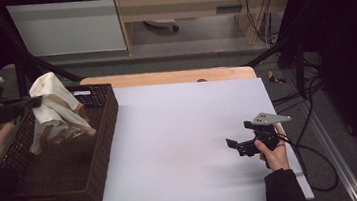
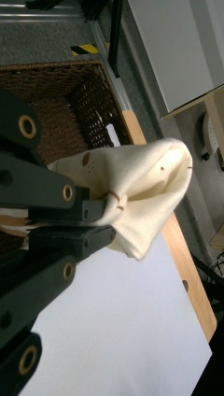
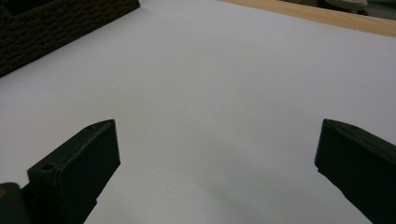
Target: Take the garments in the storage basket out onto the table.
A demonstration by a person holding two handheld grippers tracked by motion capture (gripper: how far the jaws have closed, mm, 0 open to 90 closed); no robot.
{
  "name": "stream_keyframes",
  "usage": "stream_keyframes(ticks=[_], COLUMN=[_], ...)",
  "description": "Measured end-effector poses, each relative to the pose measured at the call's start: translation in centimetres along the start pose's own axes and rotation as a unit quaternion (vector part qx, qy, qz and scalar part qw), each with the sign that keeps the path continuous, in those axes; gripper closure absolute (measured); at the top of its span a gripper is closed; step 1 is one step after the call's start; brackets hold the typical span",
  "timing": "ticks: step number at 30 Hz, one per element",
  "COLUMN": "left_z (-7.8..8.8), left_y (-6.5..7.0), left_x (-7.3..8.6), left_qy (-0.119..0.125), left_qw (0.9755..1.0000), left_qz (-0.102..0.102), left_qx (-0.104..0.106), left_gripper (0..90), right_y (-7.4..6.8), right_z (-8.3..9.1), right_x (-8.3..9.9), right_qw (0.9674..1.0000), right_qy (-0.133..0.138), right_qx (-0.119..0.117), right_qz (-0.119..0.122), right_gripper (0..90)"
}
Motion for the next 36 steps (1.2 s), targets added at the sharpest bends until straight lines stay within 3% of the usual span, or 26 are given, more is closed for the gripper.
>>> stream_keyframes(ticks=[21, 36], left_z=[1.8, 2.4], left_y=[1.7, 3.9], left_x=[-2.6, -4.6], left_qy=[0.016, 0.028], left_qw=[0.9996, 0.9985], left_qz=[-0.013, -0.029], left_qx=[0.019, 0.037], left_gripper=[86.4, 86.4], right_y=[-0.1, 0.0], right_z=[-0.1, -0.1], right_x=[0.1, 0.1], right_qw=[1.0, 1.0], right_qy=[-0.004, -0.003], right_qx=[-0.001, -0.001], right_qz=[-0.001, -0.001], right_gripper=[0.6, 0.6])
Point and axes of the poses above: each handheld gripper's, and its own axes: z roughly backward along the jaws, x roughly out of its underside, y roughly to its right, the point moved 10 cm from there along -z, roughly forward along the jaws, and after that the axes turned 15 degrees about -x, right-handed, at the moved point
